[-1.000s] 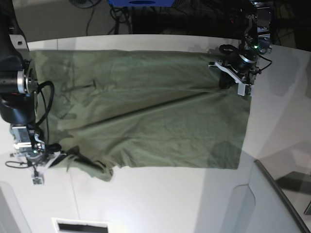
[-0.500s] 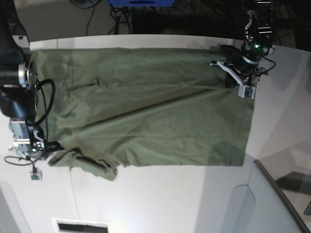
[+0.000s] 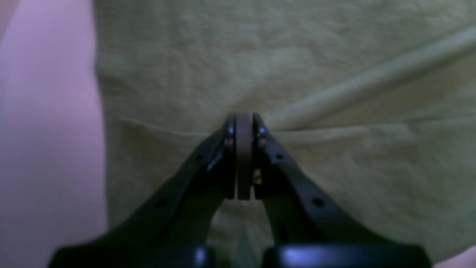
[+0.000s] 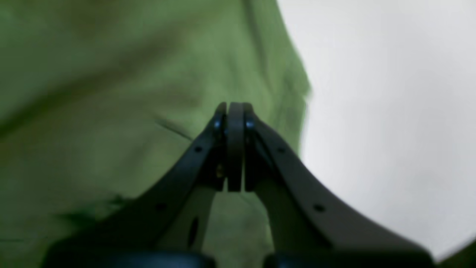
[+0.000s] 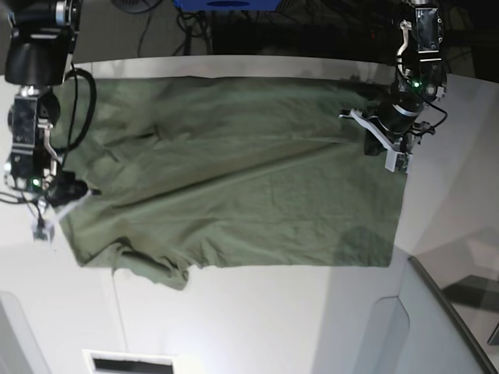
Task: Layout the t-shirt on the table in an organized manner, then fold the t-shirt properly
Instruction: 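Drag the hem corner with the right gripper toward the folded edge, then hold the folded edge corners with both grippers and straighten the shirt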
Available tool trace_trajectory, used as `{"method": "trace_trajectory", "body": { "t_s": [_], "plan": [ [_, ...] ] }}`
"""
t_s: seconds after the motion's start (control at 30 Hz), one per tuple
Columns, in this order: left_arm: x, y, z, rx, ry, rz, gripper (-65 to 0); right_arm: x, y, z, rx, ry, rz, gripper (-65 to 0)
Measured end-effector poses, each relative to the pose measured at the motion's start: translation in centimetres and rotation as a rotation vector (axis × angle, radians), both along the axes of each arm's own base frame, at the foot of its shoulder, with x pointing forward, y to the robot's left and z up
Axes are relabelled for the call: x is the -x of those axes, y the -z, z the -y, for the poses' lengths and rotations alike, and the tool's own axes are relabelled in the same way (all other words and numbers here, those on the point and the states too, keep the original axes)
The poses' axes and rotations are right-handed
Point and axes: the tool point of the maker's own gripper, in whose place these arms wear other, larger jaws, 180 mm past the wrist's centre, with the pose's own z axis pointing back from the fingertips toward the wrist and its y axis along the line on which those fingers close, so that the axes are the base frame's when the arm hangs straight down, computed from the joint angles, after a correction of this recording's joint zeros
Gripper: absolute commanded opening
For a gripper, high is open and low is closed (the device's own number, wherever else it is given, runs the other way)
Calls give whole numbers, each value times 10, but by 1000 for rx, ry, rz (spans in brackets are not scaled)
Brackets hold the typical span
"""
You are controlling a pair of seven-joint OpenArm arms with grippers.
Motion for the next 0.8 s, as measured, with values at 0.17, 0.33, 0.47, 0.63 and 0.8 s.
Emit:
{"method": "trace_trajectory", "body": {
  "t_s": [0.17,0.33,0.47,0.63,0.8],
  "plan": [
    [0,-10,-35,-21,-113,32,-650,38,19,-3,-2,-13,-64,-648],
    [4,-13,-56,-42,-161,38,-650,42,17,-28,-38,-115,-48,-648],
    [17,6,-64,-38,-186,-16,-650,48,32,-37,-66,-114,-83,-648],
    [24,20,-70,-31,-201,-45,-650,49,45,-36,-84,-106,-101,-648],
    [32,36,-79,-30,-213,-61,-650,56,49,-34,-77,-108,-90,-648]
  ]
}}
